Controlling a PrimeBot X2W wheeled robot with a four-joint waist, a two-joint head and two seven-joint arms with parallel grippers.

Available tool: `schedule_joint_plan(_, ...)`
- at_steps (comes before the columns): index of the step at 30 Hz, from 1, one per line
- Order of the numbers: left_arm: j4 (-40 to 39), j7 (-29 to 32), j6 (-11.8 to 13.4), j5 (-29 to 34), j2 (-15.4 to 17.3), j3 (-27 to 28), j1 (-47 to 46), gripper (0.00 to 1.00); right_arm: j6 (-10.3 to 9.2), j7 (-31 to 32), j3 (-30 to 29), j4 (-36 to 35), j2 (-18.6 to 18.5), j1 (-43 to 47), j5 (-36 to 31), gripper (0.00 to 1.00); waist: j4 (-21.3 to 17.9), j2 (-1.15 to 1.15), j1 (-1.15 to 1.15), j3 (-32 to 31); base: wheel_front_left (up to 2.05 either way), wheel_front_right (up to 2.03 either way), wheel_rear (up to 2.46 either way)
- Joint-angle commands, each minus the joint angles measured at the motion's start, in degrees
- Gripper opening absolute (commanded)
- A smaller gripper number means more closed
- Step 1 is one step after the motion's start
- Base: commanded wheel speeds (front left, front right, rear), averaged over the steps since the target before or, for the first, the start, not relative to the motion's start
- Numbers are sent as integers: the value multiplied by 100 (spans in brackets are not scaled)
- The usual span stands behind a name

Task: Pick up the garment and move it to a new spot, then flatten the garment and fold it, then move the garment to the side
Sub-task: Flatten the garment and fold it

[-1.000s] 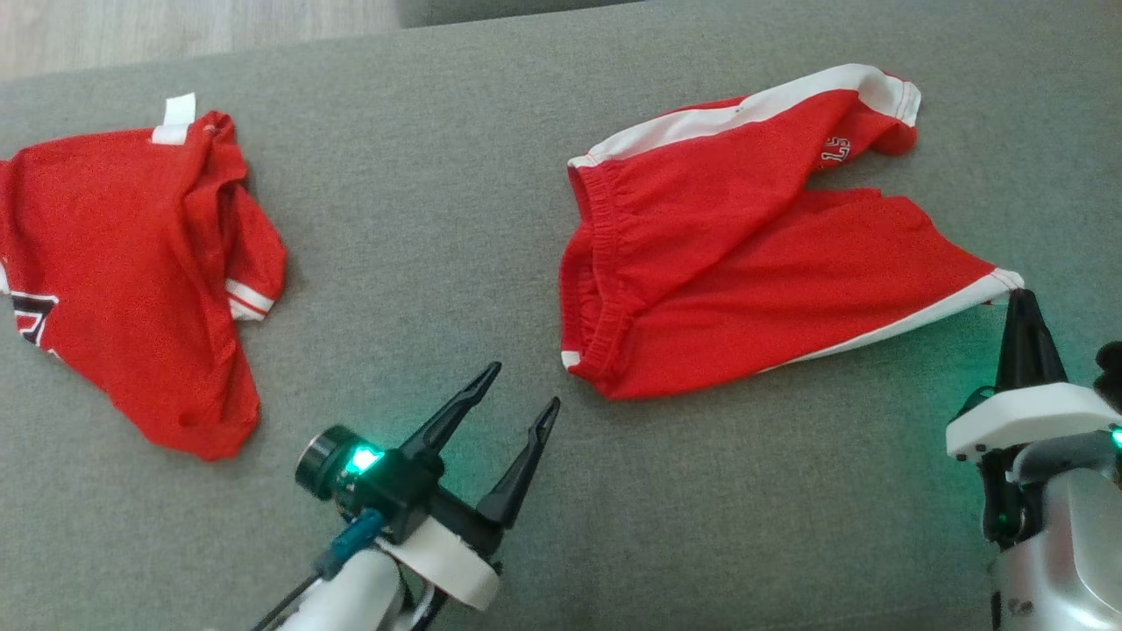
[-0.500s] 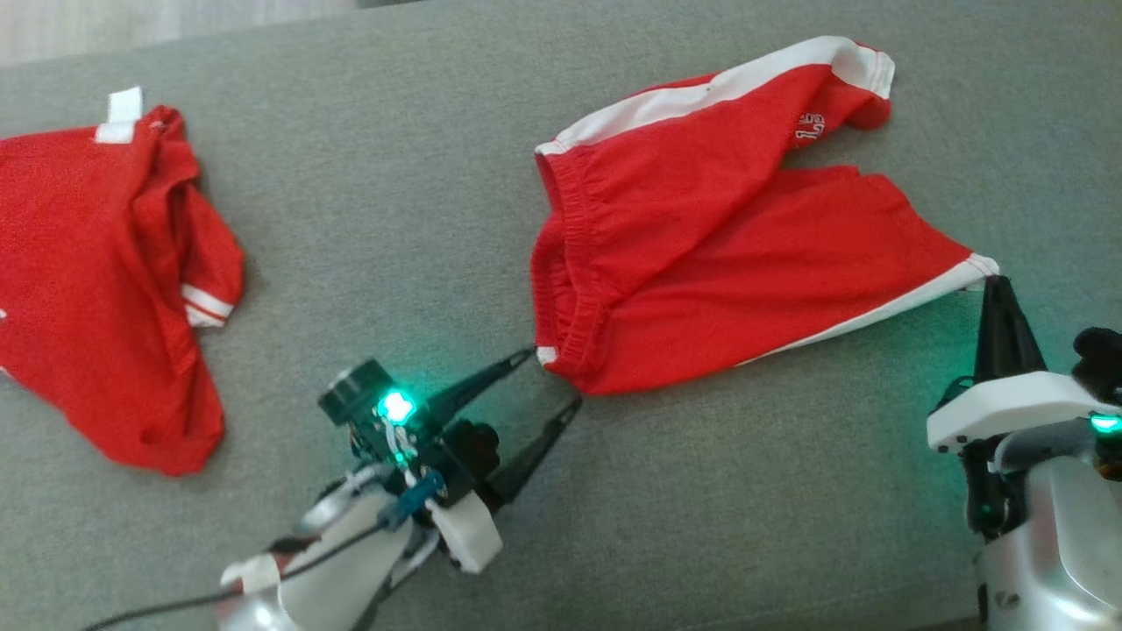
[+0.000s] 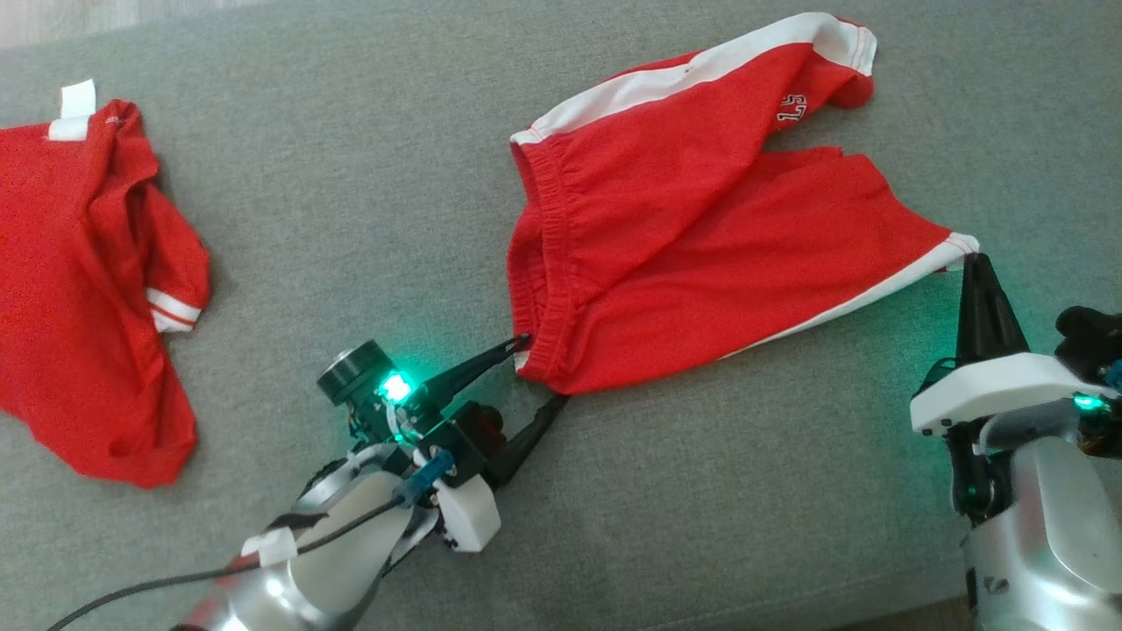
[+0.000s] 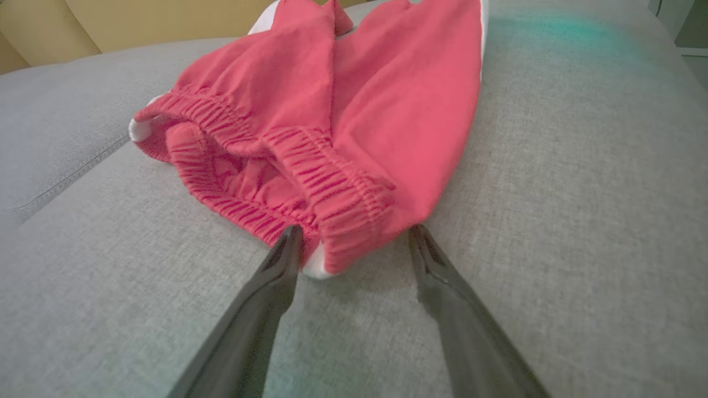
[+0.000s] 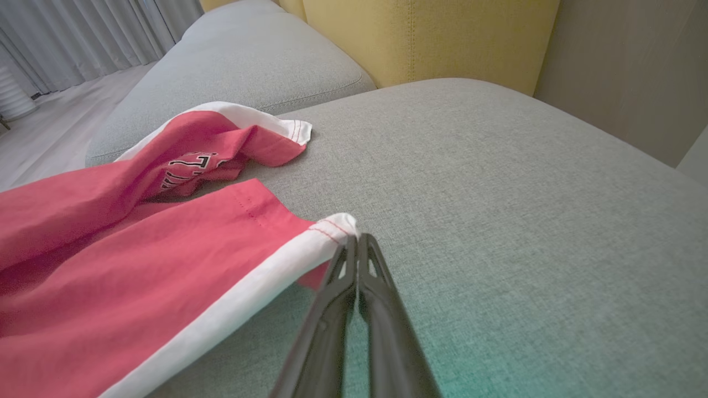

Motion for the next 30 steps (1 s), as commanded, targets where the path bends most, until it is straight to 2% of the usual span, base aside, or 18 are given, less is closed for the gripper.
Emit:
schedule_joint_plan(1,-104,-37,-4,-32,37,141,-253,100,-5,-64,159,-168,-30,-167,43,0,-13,0,-1,9,0,0,0)
schedule_joint_plan(5,-75,-37,-16,-121,-5,105,-263,100,-5,-88,213,-171,-30,-180,51,0,-40,0,-1,26,0,0,0)
schedule_joint_plan(6,-71,-37,-19,-153,-11,92,-262,97,-5,-91,223,-170,-30,-182,51,0,-46,0,-1,23,0,0,0)
schedule_joint_plan(7,-68,-37,-22,-179,-14,77,-263,36,-5,-93,230,-169,-30,-182,50,0,-50,0,-1,17,0,0,0)
schedule_joint_plan(8,-74,-37,-25,-203,-17,59,-261,0,-5,-94,235,-168,-30,-179,46,0,-52,0,-1,7,0,0,0)
schedule_joint_plan(14,-277,-37,-33,-456,-11,147,-173,0,-5,-115,282,-224,-30,-134,12,0,-31,0,-1,-100,0,0,0)
schedule_joint_plan(21,-772,-37,-35,-976,3,753,207,0,-5,-227,442,-507,-30,40,10,0,57,0,-1,-318,0,0,0)
schedule_joint_plan(30,-1239,-37,-36,-1324,73,1405,903,0,-5,-360,756,-1152,-30,526,107,0,184,0,-1,-681,0,0,0)
